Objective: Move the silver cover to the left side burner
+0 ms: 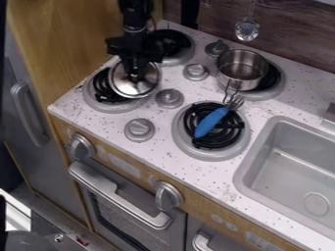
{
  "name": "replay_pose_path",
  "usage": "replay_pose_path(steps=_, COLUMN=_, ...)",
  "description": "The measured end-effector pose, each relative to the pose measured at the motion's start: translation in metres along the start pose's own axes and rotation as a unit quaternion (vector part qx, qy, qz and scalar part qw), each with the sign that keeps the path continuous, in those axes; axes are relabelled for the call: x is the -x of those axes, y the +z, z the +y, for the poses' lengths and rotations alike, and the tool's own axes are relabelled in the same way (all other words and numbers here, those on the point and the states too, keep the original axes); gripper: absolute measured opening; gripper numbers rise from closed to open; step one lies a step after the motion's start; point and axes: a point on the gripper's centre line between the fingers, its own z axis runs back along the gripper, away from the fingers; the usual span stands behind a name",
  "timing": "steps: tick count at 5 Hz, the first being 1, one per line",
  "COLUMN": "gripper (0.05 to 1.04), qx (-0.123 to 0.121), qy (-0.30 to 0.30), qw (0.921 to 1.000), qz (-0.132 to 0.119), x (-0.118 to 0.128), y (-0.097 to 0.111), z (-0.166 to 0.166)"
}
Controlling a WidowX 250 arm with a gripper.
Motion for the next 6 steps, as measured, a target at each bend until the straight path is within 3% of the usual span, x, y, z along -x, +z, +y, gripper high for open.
replay_pose_path(steps=2, gripper=0.3, qx=-0.003, qy=0.0, qw=1.0, qz=0.003, x=-0.013, y=-0.015, z=0.013)
replay_pose_path(steps=4, gripper=0.891, qx=0.004, qy=-0.028, qw=0.9994, qz=0.018, x=-0.004, y=-0.009, z=0.004)
replay_pose_path(steps=5, gripper=1.005, qx=0.013, qy=-0.069, qw=0.9974, qz=-0.017, x=-0.003, y=0.033, z=-0.005)
replay_pose_path(steps=6, gripper=1.0, qx=0.006, qy=-0.112, qw=0.9935, qz=-0.014, x=0.006, y=0.05, z=-0.023)
